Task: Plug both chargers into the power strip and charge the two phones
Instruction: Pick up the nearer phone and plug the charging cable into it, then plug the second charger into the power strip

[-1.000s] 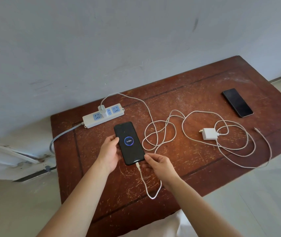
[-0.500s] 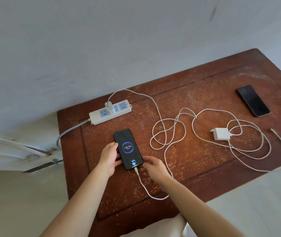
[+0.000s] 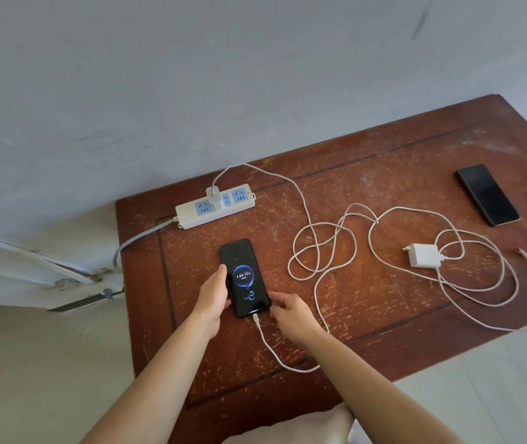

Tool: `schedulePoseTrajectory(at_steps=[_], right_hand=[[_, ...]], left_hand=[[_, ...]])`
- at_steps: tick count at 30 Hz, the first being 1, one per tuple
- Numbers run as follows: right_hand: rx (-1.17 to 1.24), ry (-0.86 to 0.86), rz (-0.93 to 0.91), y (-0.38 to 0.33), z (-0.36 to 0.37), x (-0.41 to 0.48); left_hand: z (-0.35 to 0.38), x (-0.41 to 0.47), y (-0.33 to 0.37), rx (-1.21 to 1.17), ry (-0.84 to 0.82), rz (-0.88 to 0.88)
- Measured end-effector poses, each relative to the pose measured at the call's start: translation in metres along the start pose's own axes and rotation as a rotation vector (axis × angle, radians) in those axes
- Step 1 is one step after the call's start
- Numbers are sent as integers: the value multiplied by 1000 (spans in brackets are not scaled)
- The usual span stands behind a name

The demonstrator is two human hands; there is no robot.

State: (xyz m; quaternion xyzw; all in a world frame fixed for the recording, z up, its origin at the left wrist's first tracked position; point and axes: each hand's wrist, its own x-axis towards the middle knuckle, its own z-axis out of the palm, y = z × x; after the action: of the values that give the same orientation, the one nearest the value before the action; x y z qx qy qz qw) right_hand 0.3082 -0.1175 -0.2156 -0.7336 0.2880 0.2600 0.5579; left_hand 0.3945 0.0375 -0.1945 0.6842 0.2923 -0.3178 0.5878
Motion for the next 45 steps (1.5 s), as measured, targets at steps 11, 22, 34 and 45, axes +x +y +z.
schedulePoseTrajectory(at_steps=[11, 22, 34, 45], right_hand=[[-170, 304, -220, -5, -63, -32], [-301, 772, -55, 76, -225, -80], [-465, 574, -282, 108, -355, -21], [-536, 262, -492, 109, -361, 22]], left_hand=[[10, -21, 3, 999, 142, 571], [168, -55, 20, 1384, -141, 1018], [330, -30, 32, 1612, -219, 825], [334, -18, 26, 1602, -239, 624]])
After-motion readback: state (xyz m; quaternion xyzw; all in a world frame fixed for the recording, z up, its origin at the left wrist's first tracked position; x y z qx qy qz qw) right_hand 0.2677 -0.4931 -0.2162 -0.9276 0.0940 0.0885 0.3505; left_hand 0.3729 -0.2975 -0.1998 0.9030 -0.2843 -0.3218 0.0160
